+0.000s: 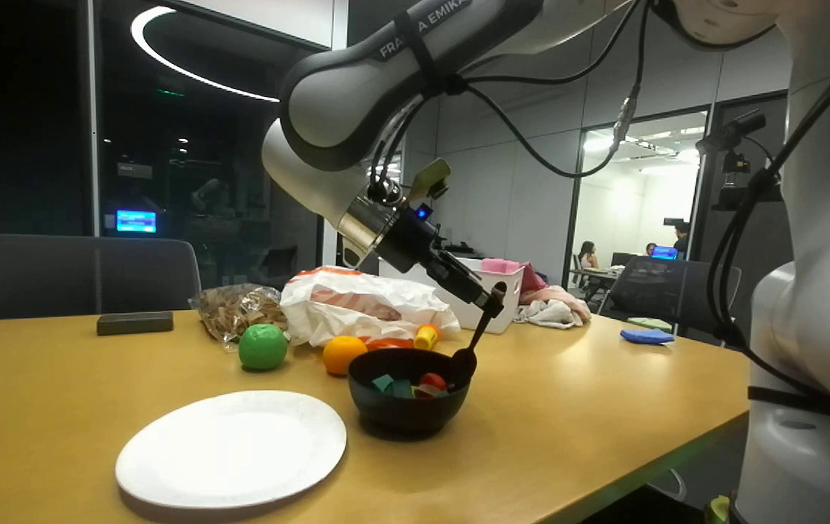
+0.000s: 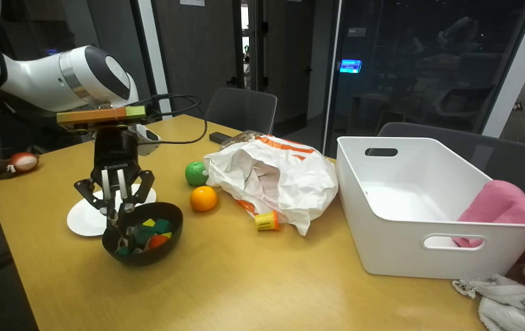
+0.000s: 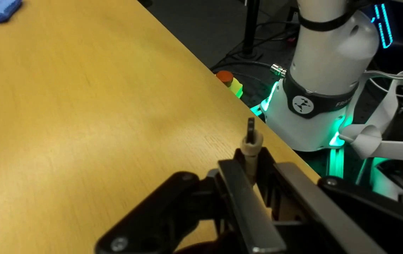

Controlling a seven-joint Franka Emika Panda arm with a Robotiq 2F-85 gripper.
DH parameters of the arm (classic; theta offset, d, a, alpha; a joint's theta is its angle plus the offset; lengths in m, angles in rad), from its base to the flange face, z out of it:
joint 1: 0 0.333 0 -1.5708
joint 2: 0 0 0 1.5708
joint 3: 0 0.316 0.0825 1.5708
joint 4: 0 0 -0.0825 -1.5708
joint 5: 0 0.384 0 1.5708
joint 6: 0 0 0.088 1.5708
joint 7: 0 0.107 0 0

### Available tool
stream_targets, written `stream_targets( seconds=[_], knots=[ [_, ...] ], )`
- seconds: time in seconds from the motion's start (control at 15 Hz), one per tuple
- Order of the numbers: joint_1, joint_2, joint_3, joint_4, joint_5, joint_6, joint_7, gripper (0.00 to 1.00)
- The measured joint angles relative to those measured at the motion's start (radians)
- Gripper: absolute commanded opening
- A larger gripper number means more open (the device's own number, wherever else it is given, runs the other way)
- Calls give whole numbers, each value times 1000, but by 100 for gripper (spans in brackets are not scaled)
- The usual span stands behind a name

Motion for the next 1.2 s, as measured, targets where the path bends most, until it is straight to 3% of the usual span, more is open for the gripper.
stream_targets(
  seconds=[0.33, 0.67, 0.93, 1.2],
  knots=[
    [-9, 12, -5, 0, 14, 145, -109, 10],
    [-23, 12, -14, -11, -29, 333, -137, 10],
    [-23, 13, -16, -23, -120, 327, -79, 10],
    [-20, 13, -15, -22, -101, 210, -22, 10]
  ],
)
